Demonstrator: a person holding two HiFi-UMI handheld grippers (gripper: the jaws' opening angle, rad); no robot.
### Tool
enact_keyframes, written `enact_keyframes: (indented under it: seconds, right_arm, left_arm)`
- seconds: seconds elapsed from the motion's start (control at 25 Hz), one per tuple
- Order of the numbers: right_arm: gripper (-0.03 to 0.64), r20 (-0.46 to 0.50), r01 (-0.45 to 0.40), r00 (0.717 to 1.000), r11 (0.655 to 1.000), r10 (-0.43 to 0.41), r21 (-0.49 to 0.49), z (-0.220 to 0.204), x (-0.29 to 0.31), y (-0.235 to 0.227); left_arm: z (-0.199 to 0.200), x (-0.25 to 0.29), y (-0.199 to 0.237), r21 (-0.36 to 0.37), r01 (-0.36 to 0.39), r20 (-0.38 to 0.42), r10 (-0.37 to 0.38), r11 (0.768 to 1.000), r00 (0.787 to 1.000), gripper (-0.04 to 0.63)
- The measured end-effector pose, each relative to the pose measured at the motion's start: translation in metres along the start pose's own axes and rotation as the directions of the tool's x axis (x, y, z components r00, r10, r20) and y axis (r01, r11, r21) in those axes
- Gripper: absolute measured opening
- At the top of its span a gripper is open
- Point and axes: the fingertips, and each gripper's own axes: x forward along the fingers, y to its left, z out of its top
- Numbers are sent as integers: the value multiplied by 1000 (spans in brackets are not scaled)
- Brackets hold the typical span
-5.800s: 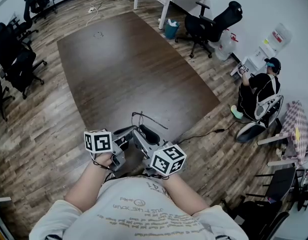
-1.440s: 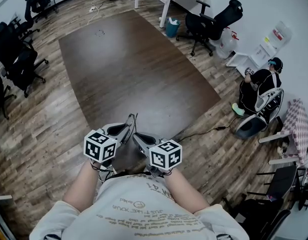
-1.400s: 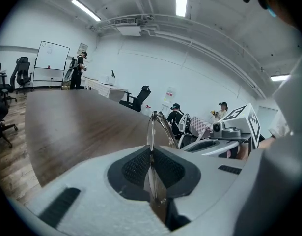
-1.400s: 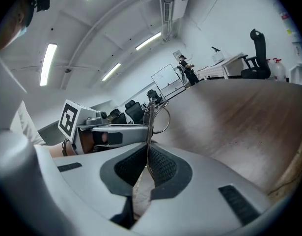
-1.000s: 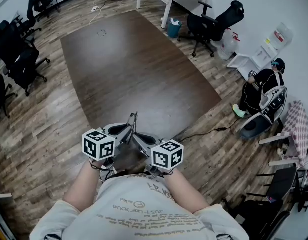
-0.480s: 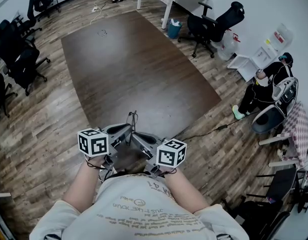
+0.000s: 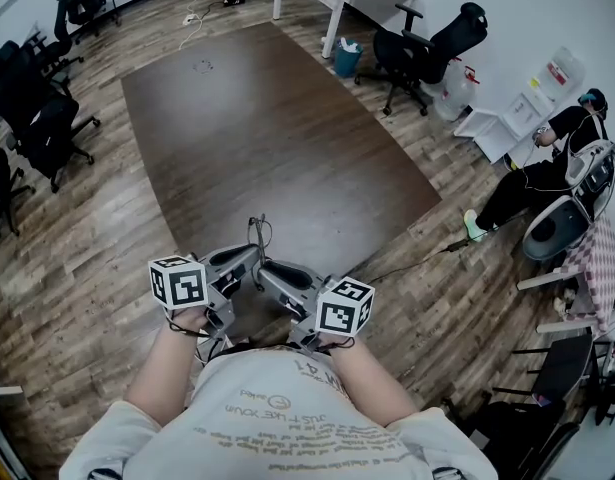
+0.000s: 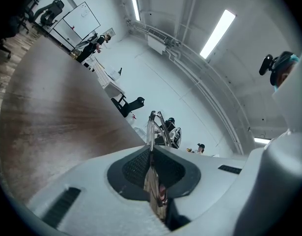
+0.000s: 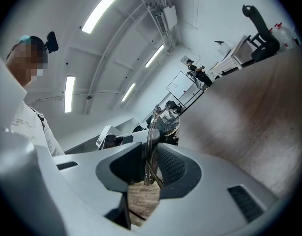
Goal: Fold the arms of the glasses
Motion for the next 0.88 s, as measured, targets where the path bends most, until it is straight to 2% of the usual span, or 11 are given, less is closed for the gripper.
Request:
enact_keyframes:
  seconds: [0.04, 0.2, 0.4, 0.48, 0.6, 0.76, 0.88]
  right_arm:
    - [100, 1, 0, 1000, 1000, 0, 0, 0, -1, 0]
    - [101, 22, -1, 1000, 1000, 1, -3, 3, -4, -1]
    - [98, 109, 13, 994, 1000, -11, -10, 18, -10, -1]
    - [42, 140, 50, 989, 999, -47, -14, 24, -15, -7]
    - [26, 146, 111, 984, 993, -104, -38, 26, -18, -14]
    - [15, 134, 196, 974, 973, -180, -122, 25, -18, -21]
    - [14, 122, 228, 969, 964, -213, -135, 24, -16, -25]
  left_arm:
    - [1, 0, 0, -3, 2, 5, -2, 1000, 1000, 34]
    - [2, -1, 2, -9, -1, 12, 1, 1000, 1000, 34]
    - [8, -6, 10, 17, -45, 19, 44, 999, 999, 34]
    - [11, -9, 16, 41, -75, 20, 74, 996, 997, 34]
    - [15, -14, 25, 74, -126, 22, 125, 989, 992, 34]
    - [15, -18, 39, 165, -222, 4, 224, 961, 975, 34]
    - [15, -21, 49, 252, -297, -6, 308, 921, 951, 34]
